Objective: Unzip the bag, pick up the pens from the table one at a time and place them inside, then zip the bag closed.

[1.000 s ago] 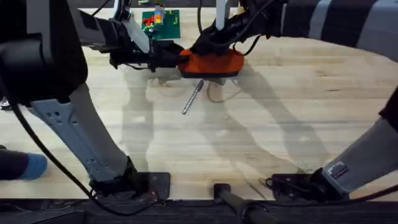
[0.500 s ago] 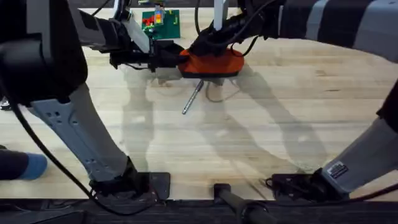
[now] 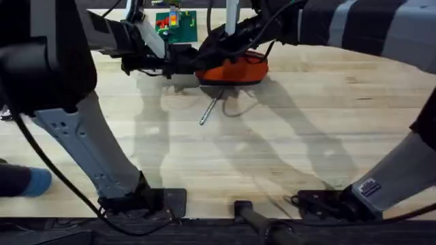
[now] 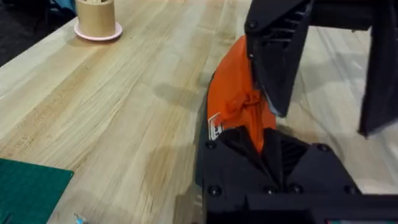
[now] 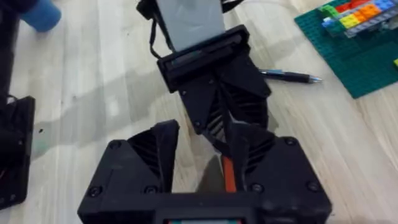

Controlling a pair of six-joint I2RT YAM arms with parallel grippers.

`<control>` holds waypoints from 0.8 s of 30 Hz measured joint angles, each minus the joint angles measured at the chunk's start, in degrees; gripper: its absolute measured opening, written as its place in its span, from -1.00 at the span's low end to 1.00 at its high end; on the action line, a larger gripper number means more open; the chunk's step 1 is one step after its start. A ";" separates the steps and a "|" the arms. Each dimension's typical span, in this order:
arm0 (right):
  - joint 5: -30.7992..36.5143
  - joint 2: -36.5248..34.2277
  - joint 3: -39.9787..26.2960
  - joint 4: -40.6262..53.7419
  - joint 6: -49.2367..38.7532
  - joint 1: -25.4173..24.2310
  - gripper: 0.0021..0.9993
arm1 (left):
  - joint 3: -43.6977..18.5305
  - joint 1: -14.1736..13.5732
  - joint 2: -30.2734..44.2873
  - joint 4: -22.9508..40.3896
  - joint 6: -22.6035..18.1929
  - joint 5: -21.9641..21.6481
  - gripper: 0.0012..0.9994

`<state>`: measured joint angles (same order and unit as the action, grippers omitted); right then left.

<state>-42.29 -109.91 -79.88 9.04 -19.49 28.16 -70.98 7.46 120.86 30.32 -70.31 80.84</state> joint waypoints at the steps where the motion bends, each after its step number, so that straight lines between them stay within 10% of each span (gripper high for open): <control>1: -0.19 0.00 0.00 0.02 0.01 0.07 -0.02 | 0.00 0.00 0.00 -0.02 0.00 0.00 -0.92; 5: -0.62 0.00 0.00 0.04 0.12 0.04 0.13 | 0.00 -0.04 0.00 0.01 -0.01 0.00 -0.92; 8: -0.65 0.00 0.00 0.00 0.13 0.01 0.90 | 0.00 -0.04 0.00 0.01 -0.01 0.00 -0.92; 14: -0.65 0.05 -0.02 0.00 0.03 -0.10 0.99 | 0.00 -0.04 0.00 0.01 -0.02 0.00 -0.90; 21: 2.48 3.09 -0.02 0.07 3.57 -1.22 0.99 | 0.00 -0.94 0.00 0.08 0.06 0.37 0.88; 24: 4.18 5.14 -0.02 0.05 5.00 -1.93 0.99 | 0.00 -1.11 0.00 0.04 0.01 0.39 0.99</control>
<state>-38.12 -104.77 -79.90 9.09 -14.49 26.23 -70.98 6.35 120.86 30.37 -70.30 81.23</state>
